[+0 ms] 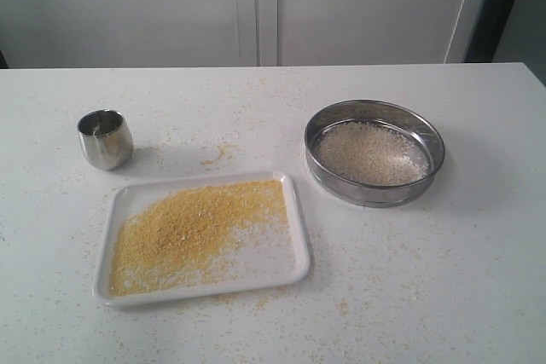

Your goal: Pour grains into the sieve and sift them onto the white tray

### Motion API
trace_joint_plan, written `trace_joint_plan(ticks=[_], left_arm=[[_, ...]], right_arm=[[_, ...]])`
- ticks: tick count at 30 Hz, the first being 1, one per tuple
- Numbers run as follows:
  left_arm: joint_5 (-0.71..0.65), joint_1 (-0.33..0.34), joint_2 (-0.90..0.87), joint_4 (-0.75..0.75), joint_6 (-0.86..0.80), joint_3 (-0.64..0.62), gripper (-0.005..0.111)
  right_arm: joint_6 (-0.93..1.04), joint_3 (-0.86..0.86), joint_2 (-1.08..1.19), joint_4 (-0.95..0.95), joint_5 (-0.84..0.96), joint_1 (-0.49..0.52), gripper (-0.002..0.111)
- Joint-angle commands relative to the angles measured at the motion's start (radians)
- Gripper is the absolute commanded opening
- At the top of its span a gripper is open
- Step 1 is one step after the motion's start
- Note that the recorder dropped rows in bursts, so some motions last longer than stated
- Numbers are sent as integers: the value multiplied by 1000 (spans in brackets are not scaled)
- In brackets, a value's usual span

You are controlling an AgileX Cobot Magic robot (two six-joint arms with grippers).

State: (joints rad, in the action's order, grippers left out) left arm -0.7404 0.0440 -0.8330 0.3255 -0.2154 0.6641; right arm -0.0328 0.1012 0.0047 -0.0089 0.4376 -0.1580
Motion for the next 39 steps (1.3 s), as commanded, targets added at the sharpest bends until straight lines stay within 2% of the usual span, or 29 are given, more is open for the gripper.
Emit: trace_joint_plan(ticks=[1,7,39], left_arm=[[-10,3,6,11,1,-5,0],[-12,3,6,11,1,-5,0],[-12,3,6,11,1,-5,0]], right_arm=[[4,-53,-5,-4,-42,-2,0],[4,-101,-5,-6,-71,-2,0],[-12,-101,-5,-6,-95,-2,0]])
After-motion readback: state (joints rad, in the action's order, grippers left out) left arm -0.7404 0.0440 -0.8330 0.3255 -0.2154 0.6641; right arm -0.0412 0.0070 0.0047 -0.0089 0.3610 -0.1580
